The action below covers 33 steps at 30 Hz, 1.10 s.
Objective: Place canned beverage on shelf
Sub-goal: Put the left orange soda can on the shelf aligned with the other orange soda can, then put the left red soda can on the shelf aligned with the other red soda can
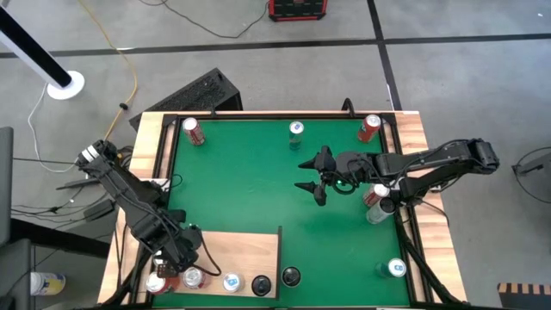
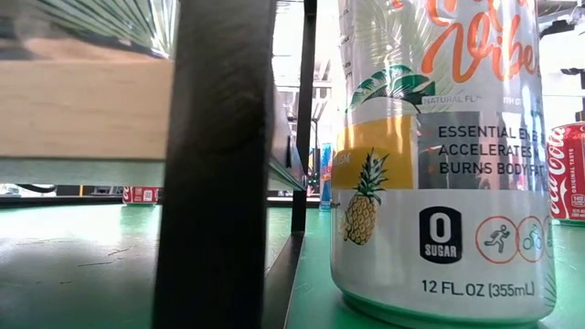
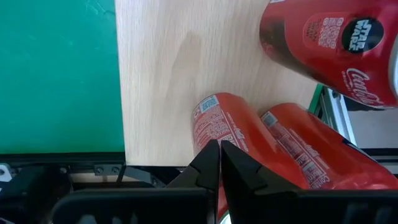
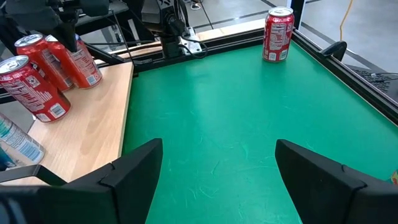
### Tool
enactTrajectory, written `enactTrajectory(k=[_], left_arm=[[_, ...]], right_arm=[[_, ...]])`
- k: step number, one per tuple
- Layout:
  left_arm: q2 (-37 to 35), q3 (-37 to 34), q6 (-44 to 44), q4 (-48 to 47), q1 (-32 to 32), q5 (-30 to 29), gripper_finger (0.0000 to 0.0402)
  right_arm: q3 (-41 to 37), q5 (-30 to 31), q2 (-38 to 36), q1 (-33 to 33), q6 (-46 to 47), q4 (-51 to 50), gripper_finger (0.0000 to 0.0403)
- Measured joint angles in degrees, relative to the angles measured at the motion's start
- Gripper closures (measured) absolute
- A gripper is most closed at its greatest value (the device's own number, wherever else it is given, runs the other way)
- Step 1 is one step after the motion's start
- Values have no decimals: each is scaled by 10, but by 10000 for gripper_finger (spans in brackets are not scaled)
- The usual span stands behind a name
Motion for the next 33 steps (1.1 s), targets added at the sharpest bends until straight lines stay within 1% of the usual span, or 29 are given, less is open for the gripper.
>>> enactTrajectory(k=[11,16,20,22,23,27,28,30,33], left_arm=[[0,0,-4,-6,-6,8,401],[-1,15,30,-17,12,-22,401],[-1,48,80,-31,39,-69,393],[-1,73,105,-52,61,-107,385],[-3,86,114,-68,72,-137,380],[-36,115,160,-122,126,-283,358],[-52,116,170,-130,145,-309,351],[-87,115,198,-139,202,-330,338],[-145,115,236,-134,317,-336,317]], right_arm=[[0,0,0,0,0,0,67],[0,0,0,0,0,0,67],[0,0,0,0,0,0,67],[0,0,0,0,0,-1,67],[0,0,0,0,0,-1,67],[0,0,0,0,-1,-1,67],[0,0,0,0,-1,-1,67],[0,0,0,0,-4,-2,67],[0,0,0,0,-19,-6,67]])
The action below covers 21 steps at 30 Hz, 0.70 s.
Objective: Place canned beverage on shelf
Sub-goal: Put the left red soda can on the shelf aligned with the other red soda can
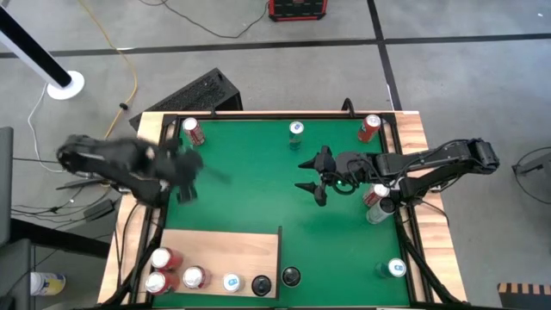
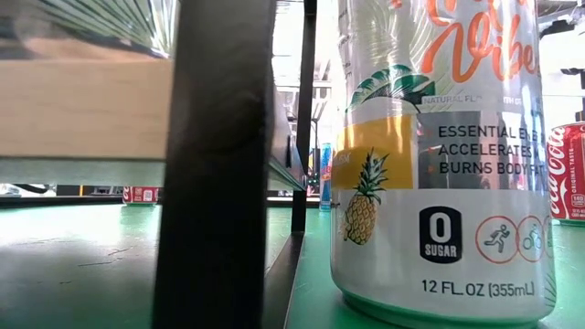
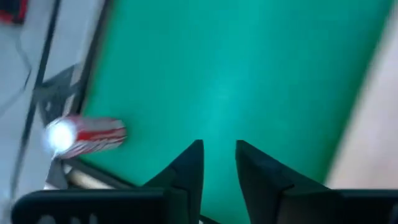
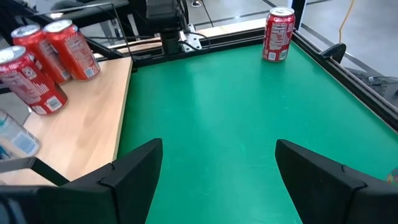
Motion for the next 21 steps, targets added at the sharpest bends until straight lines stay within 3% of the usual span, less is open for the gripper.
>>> enactTrajectory(k=[3,6,11,16,21], left_arm=[[-45,0,52,28,146,29,295],[-56,0,118,71,307,109,274],[1,0,215,118,526,226,239],[104,0,255,116,664,235,199],[174,0,299,119,722,240,156]], right_arm=[[0,0,0,0,-19,-2,67],[0,0,0,0,-35,-1,67],[0,0,0,0,-48,-1,67],[0,0,0,0,-49,-4,67],[0,0,0,0,-48,-29,67]])
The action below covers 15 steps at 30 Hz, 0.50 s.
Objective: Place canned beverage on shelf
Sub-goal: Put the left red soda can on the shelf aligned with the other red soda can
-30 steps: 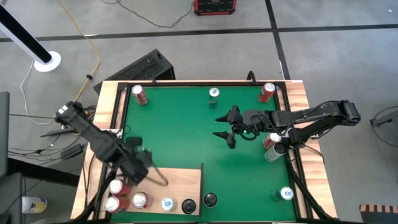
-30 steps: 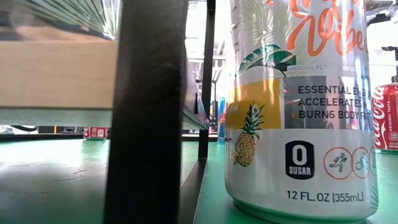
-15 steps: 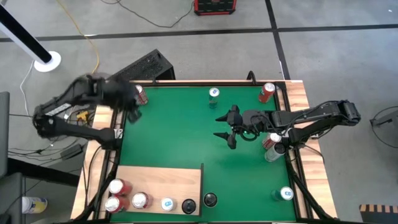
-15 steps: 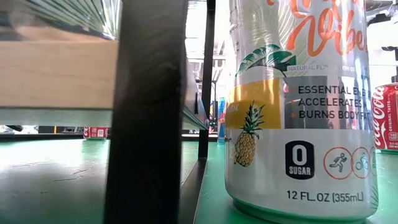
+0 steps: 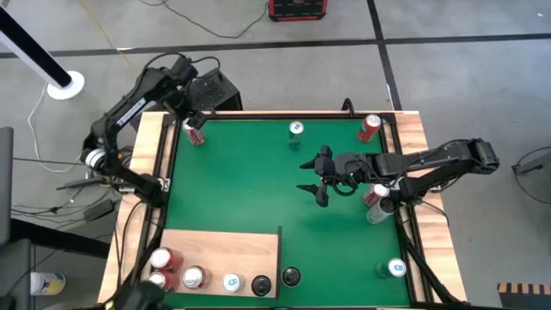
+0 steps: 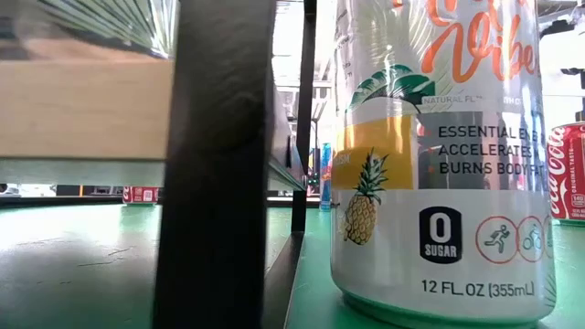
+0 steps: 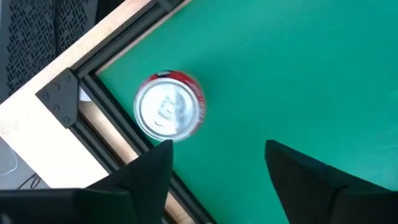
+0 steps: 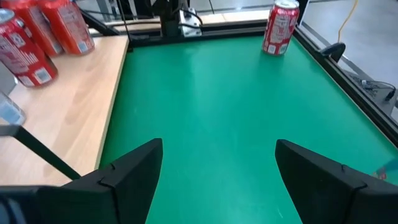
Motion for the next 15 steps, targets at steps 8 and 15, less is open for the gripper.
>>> enactTrajectory(k=[8,15], left_arm=[[49,0,21,46,25,-40,100],[86,0,40,50,36,-40,56]], right_arm=[[0,0,0,-1,-1,-11,67],[0,0,0,-1,-7,-17,67]])
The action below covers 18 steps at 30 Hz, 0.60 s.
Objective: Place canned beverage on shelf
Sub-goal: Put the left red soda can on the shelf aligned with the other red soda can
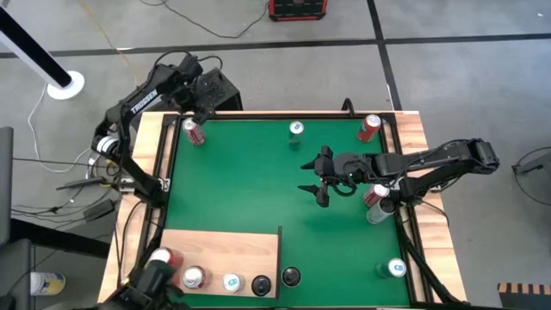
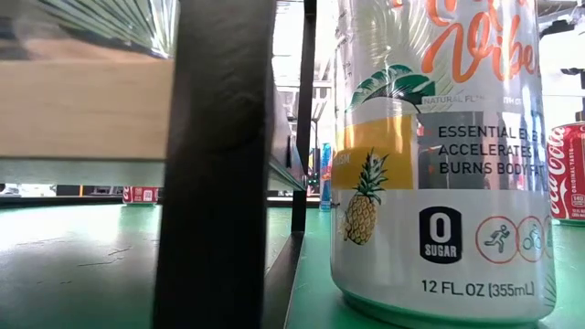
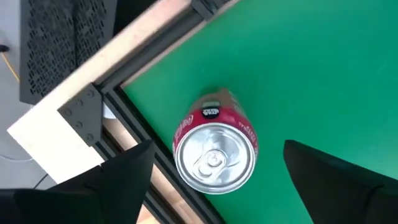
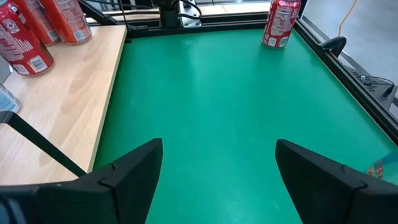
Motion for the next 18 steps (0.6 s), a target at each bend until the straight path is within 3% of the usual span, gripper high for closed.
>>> enactTrajectory(k=[5,18], left_arm=[[18,-7,27,-6,0,33,39],[18,-67,55,45,7,-2,38]], right_arm=[[0,0,0,0,-2,-11,67],[0,0,0,-1,-2,-24,67]])
